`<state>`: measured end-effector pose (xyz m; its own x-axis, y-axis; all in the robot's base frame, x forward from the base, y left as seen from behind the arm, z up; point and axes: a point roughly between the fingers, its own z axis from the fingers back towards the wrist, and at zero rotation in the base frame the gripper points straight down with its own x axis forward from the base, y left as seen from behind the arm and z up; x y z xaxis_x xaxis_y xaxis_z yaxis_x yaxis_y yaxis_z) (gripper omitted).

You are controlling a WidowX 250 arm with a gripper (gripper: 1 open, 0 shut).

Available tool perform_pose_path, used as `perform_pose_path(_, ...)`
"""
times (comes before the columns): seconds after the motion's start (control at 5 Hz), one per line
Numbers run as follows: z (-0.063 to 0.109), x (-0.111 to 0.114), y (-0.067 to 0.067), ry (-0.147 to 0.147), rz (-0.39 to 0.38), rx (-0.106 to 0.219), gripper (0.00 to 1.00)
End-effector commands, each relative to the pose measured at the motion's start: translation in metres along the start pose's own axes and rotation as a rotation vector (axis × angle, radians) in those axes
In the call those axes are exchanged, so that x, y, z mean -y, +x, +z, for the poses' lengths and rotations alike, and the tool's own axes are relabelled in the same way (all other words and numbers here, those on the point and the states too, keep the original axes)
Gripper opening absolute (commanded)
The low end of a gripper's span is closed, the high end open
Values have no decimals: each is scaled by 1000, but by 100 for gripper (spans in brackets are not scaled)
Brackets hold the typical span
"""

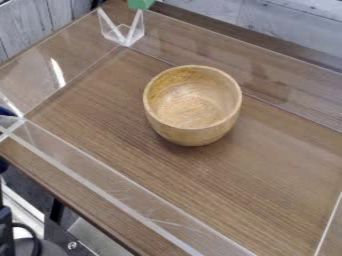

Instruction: Put the green block in the brown bowl

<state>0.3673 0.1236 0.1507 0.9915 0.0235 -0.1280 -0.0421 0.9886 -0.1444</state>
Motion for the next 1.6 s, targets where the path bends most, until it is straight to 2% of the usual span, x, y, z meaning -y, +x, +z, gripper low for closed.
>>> perform_pose_path(0.0, 8, 14, 1, -2, -65, 28, 0)
perform_pose_path(0.2, -9, -8, -4, -14, -34, 4, 0)
perform_pose_path(0.4, -25, -42, -12, -29, 23, -14, 0)
perform_pose_path(0.6, -25, -66, 6, -60, -32, -25, 0)
perform_pose_path(0.8, 5, -54, 8, -128, -164, -11, 0)
perform_pose_path(1.2, 15, -21, -5, -91, -270, -60, 0)
perform_pose_path(1.4, 24, -5, -9, -110, -248, -16, 0)
